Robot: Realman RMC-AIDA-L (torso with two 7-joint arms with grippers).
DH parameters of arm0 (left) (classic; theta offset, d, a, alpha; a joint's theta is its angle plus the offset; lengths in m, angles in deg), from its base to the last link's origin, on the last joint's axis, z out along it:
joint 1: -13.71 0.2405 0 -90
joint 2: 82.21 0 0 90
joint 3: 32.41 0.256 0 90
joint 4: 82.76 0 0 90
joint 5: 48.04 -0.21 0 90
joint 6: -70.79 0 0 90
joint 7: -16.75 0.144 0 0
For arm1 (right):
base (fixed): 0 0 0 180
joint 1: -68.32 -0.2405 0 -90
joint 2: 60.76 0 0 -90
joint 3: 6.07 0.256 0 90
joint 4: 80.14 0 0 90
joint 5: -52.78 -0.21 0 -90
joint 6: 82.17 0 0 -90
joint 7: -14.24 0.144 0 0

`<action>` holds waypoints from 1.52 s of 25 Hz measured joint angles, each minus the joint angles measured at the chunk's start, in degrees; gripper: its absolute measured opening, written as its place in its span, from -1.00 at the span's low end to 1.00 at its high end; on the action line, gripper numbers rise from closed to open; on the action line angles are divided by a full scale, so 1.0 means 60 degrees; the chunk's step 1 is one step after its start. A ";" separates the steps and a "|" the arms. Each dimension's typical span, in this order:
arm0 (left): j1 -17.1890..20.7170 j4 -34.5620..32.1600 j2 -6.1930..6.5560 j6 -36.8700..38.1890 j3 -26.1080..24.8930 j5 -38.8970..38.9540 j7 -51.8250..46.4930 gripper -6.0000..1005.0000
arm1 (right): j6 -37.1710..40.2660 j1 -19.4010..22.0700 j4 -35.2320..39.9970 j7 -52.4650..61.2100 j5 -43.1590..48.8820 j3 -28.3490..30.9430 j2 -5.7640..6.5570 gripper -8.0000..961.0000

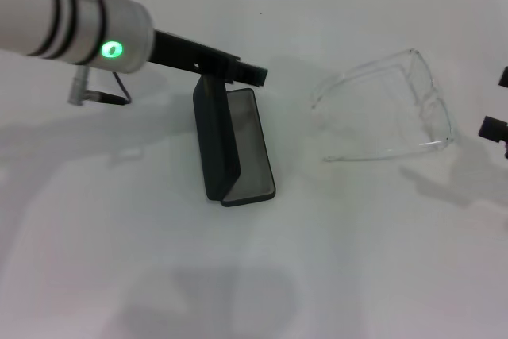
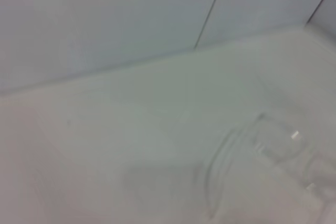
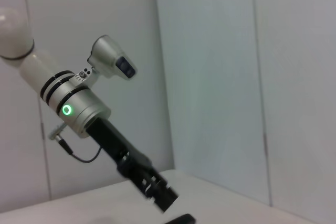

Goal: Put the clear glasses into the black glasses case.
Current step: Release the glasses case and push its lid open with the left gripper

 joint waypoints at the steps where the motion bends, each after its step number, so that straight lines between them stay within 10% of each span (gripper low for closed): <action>1: -0.0167 -0.0025 -0.0005 0.0001 0.0358 -0.0511 -0.0474 0.40 | -0.0011 0.0028 -0.0013 -0.0082 0.0011 0.0075 0.0010 0.78; 10: -0.0571 -0.0507 -0.0049 0.0138 0.1571 -0.2476 -0.2204 0.37 | -0.0063 -0.0031 -0.0041 -0.0268 0.0465 0.0505 0.0094 0.77; 38: -0.0822 0.0541 -0.0065 0.0192 0.1916 -0.2811 -0.2265 0.25 | -0.0066 0.0090 -0.0156 -0.0543 0.0470 0.0672 0.0005 0.74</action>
